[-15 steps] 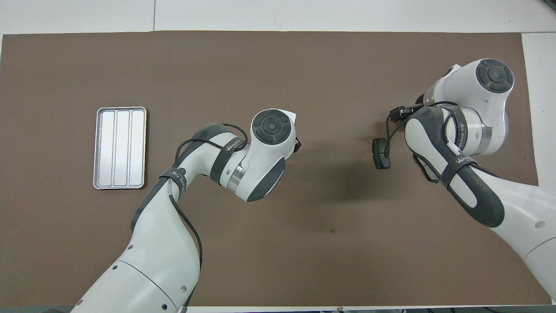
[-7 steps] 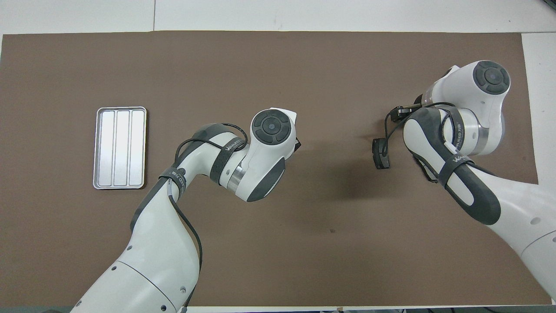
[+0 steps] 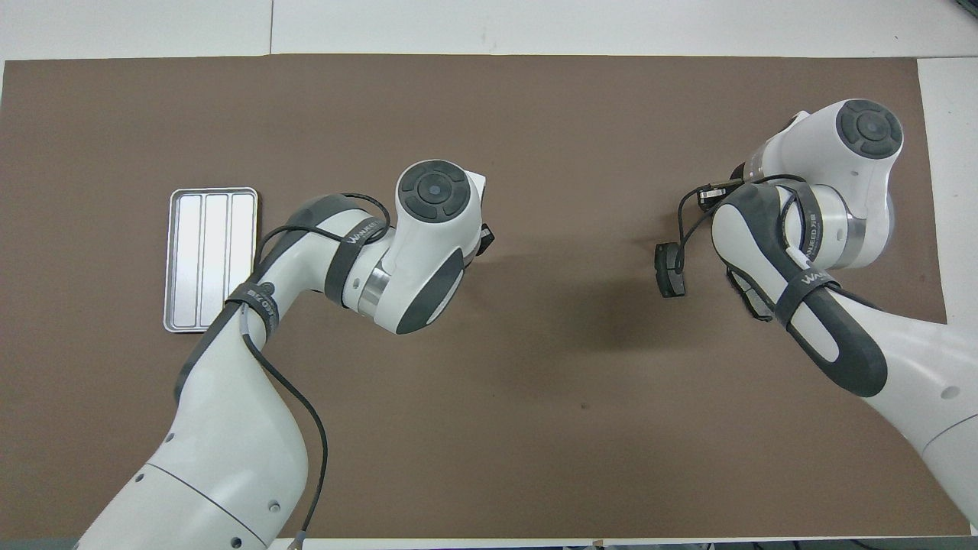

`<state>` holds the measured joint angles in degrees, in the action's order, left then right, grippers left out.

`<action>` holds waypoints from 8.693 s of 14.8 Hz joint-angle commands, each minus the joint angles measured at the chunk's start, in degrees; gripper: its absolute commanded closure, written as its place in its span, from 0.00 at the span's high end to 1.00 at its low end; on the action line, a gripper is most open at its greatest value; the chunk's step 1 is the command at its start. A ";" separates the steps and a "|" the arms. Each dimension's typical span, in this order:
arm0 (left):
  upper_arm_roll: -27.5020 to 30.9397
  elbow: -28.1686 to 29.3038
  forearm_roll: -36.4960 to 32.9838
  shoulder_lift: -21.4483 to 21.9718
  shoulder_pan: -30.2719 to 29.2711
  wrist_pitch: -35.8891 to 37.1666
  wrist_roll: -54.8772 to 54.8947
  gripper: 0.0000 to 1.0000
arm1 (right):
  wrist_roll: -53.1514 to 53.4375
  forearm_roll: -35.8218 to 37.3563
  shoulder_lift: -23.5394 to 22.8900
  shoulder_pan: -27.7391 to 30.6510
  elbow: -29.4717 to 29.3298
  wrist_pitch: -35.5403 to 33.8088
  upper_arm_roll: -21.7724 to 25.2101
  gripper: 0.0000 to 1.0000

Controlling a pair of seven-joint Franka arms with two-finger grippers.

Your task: Pick bearing gear from pile to tray

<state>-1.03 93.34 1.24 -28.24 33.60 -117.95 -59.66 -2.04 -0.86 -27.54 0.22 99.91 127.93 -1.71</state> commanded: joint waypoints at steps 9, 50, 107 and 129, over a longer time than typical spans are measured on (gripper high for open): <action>-0.29 12.22 -0.54 13.73 -23.83 5.36 42.40 0.00 | 31.33 0.34 5.65 -14.52 -18.44 -25.71 -0.75 0.00; -0.20 32.88 -0.18 20.67 -33.95 -13.98 56.85 1.00 | 62.86 -0.54 1.79 -34.06 3.90 8.30 -1.02 1.00; -0.47 13.19 0.17 3.72 6.39 -13.71 -8.37 0.51 | -0.51 1.83 31.94 1.53 -2.09 -36.00 3.12 1.00; -0.20 13.45 -0.63 12.59 -16.18 0.62 22.53 0.00 | -0.43 1.65 31.94 1.53 -2.09 -36.00 3.47 1.00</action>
<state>-0.58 104.78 1.12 -17.11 21.26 -118.03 -43.67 -0.87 0.66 2.98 1.19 95.97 90.43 1.81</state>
